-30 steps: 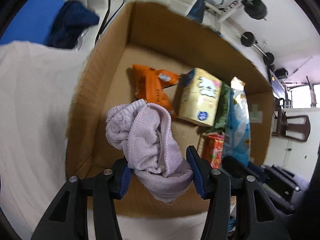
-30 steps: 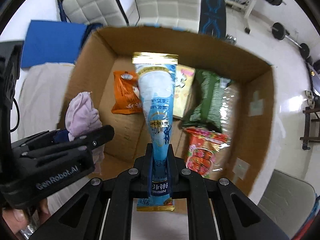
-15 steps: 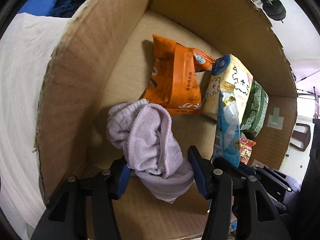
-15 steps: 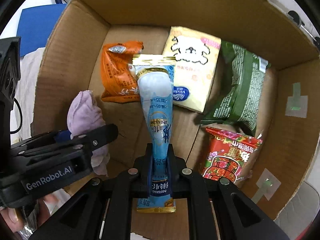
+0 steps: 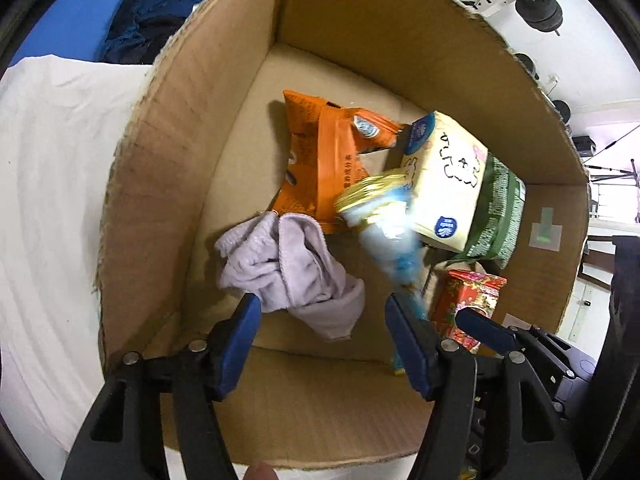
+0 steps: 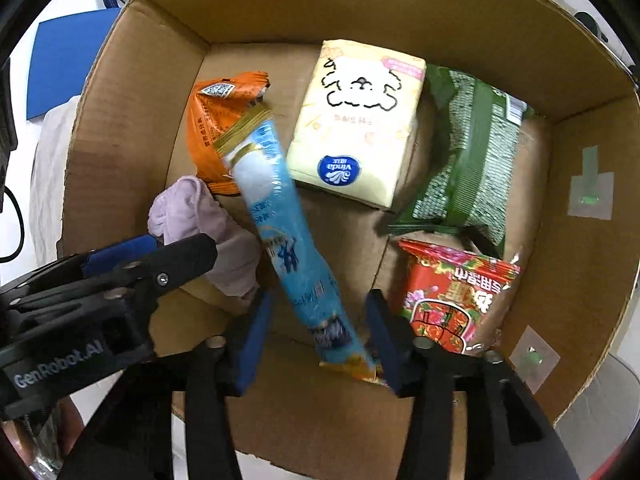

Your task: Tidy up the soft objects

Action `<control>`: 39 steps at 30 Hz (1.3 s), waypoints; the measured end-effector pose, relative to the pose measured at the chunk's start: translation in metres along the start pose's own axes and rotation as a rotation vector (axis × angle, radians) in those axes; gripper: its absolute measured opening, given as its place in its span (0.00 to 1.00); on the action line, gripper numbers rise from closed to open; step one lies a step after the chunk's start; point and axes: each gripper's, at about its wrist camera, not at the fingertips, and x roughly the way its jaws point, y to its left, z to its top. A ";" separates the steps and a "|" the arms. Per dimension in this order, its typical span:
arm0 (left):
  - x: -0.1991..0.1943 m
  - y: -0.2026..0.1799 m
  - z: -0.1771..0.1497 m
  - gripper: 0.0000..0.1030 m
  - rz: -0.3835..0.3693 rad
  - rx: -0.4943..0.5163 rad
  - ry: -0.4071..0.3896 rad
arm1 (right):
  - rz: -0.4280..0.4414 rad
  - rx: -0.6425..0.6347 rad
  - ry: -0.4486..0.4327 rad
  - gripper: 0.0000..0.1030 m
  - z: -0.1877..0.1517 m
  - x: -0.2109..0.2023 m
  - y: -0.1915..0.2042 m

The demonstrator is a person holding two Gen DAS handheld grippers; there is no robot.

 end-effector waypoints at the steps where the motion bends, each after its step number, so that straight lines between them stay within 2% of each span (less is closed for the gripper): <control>1: -0.003 -0.001 -0.002 0.62 0.004 0.005 -0.013 | -0.006 0.010 -0.006 0.52 -0.002 -0.001 -0.003; 2: -0.006 -0.001 -0.004 0.64 0.010 0.009 -0.022 | -0.018 0.016 -0.015 0.52 -0.004 -0.003 -0.005; 3: -0.008 -0.004 -0.005 0.75 0.019 0.018 -0.035 | -0.034 0.019 -0.027 0.53 -0.005 -0.005 -0.007; 5: -0.016 -0.009 -0.006 0.85 0.052 0.038 -0.076 | -0.067 0.036 -0.055 0.67 -0.011 -0.010 -0.012; 6: -0.019 -0.010 -0.006 0.88 0.065 0.046 -0.088 | -0.076 0.045 -0.065 0.69 -0.014 -0.012 -0.015; 9: -0.025 -0.015 -0.010 0.93 0.122 0.084 -0.125 | -0.094 0.069 -0.093 0.76 -0.024 -0.016 -0.023; 11: -0.028 -0.018 -0.015 0.94 0.156 0.107 -0.145 | -0.106 0.088 -0.112 0.93 -0.031 -0.019 -0.029; 12: -0.028 -0.020 -0.017 0.94 0.165 0.114 -0.153 | -0.112 0.099 -0.124 0.95 -0.034 -0.021 -0.032; 17: -0.041 -0.027 -0.031 0.94 0.221 0.151 -0.229 | -0.131 0.136 -0.173 0.97 -0.053 -0.034 -0.041; 19: -0.051 -0.030 -0.039 0.94 0.242 0.166 -0.265 | -0.133 0.146 -0.192 0.97 -0.063 -0.051 -0.028; 27: -0.105 -0.037 -0.083 0.94 0.252 0.209 -0.378 | -0.138 0.170 -0.303 0.97 -0.104 -0.099 -0.019; 39: -0.211 -0.049 -0.211 0.94 0.210 0.242 -0.536 | -0.114 0.180 -0.514 0.97 -0.232 -0.206 0.012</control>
